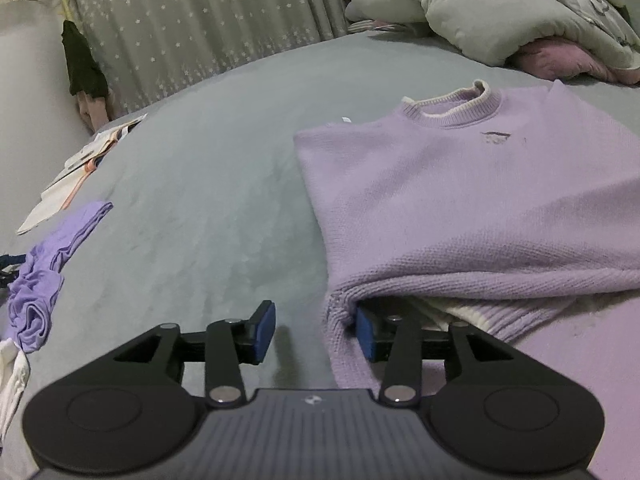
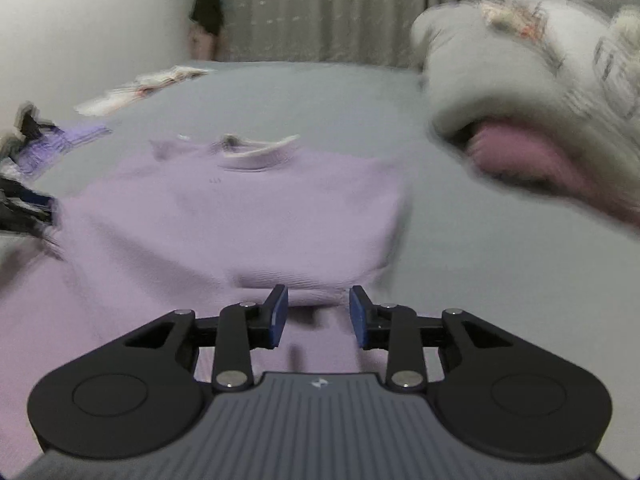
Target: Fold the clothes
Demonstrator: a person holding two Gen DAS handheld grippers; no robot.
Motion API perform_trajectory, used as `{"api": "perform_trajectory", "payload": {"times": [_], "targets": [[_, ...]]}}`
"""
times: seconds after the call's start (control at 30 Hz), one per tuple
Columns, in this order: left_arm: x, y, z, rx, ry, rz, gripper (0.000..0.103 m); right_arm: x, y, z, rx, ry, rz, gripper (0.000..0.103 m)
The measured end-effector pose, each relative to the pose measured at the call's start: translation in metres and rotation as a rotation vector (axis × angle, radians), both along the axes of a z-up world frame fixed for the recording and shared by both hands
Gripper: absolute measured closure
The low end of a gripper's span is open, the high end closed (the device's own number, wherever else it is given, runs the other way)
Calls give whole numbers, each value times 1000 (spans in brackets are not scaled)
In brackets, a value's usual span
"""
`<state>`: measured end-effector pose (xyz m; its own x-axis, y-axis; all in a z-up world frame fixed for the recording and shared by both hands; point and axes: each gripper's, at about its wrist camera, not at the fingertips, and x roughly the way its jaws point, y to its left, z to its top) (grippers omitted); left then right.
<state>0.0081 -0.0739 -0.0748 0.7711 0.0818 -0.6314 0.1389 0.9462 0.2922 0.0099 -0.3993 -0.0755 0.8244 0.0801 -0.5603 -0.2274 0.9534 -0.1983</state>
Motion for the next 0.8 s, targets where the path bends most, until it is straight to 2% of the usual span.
{"api": "perform_trajectory", "payload": {"times": [0.1,0.17,0.33,0.43,0.6,0.7,0.8], "targets": [[0,0,-1,13,-2,-6,59,7,6,-16,-60,63,57,68],[0,0,-1,17,-3,-7,58,12,6,-19,-59,65,50,68],[0,0,-1,20,-2,-3,58,32,-7,-20,72,78,14,68],[-1,0,1,14,-2,-1,58,35,-2,-28,21,74,40,80],[-1,2,3,-5,2,1,58,27,-19,-9,235,29,-120,90],[0,4,2,-16,6,6,56,28,-40,-16,359,68,-205,91],[1,5,2,-28,11,16,55,30,-49,-22,438,102,-208,91]]}}
